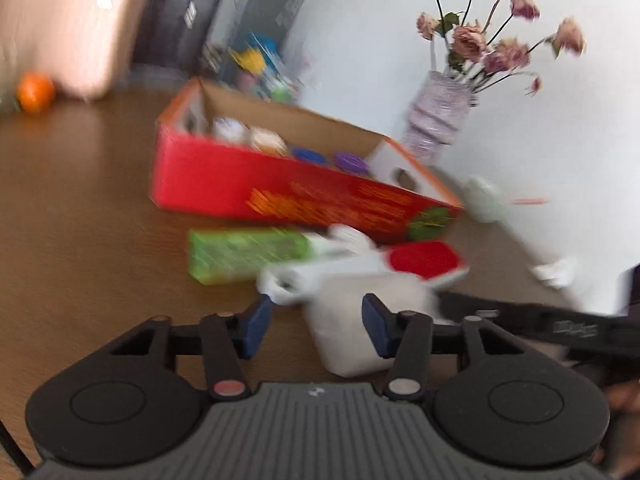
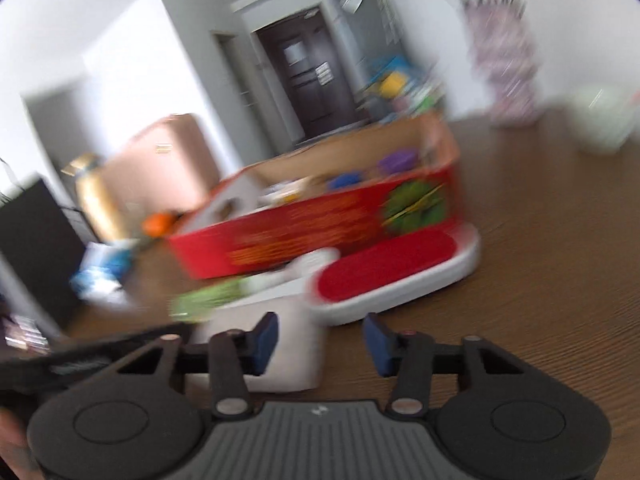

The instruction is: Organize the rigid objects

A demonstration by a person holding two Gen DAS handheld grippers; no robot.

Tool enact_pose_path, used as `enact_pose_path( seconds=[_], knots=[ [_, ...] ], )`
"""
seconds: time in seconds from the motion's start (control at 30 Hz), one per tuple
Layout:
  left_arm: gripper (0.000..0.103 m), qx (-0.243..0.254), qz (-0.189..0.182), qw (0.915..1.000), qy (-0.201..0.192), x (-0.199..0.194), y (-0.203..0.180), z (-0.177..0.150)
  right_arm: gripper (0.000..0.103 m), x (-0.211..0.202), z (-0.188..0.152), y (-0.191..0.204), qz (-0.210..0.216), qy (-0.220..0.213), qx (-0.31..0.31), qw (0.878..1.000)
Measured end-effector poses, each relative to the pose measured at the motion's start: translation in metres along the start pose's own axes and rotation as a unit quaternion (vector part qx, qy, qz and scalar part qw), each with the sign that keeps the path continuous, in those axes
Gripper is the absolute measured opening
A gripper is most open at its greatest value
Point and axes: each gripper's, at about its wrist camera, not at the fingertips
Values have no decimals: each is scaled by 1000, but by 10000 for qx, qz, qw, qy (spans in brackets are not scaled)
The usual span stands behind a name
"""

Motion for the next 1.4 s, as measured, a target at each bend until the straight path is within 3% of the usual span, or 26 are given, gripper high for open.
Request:
enact_pose_path(
  seconds=[0.03, 0.1, 0.27, 0.37, 0.6, 0.73, 0.9, 1.0, 1.07, 1.13, 1.27, 1.4],
  knots=[
    [37, -210, -175, 9996, 37, 1, 2, -2, 38, 7, -2, -1, 208, 84, 140, 9996],
    [35, -367, -417, 9984, 99, 4, 1, -7, 36, 17, -7, 1, 394, 130, 247, 9988],
    [33, -125, -324, 9994, -65, -5, -10, -14, 32, 19, -9, 3, 406, 122, 281, 9987],
    [33, -104, -282, 9995, 4, -21, -16, -22, 25, 2, -12, 6, 452, 244, 242, 9984],
    [33, -7, -192, 9998, -110, -92, -27, -57, 22, -64, -52, 33, 579, 461, 161, 9971],
    [32, 222, -122, 9981, -554, -144, -37, -67, 21, -94, -78, 59, 680, 345, 139, 9970],
    [32, 444, -348, 9883, -1414, -210, -58, -74, 21, -130, -88, 92, 838, 131, -177, 9962],
    [32, 351, -642, 9825, -1711, -230, -62, -77, 21, -149, -85, 110, 850, -69, -389, 9956],
    [32, 202, -760, 9813, -1757, -227, -58, -78, 21, -153, -85, 115, 768, -161, -474, 9958],
    [32, -45, -624, 9841, -1661, -214, -51, -81, 19, -148, -87, 115, 640, -156, -472, 9967],
    [32, -504, -299, 9900, -1279, -185, -29, -91, 19, -124, -99, 111, 354, 71, -488, 9982],
    [28, -1072, -193, 9898, -919, -165, 0, -98, 17, -105, -107, 102, 245, 165, -384, 9988]
  ],
)
Point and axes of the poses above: each gripper's, at about its wrist camera, not at the fingertips, and x roughly the way its jaws point, y to its left, z to its top, and after that the axes turned 7 degrees about -y, right-handed
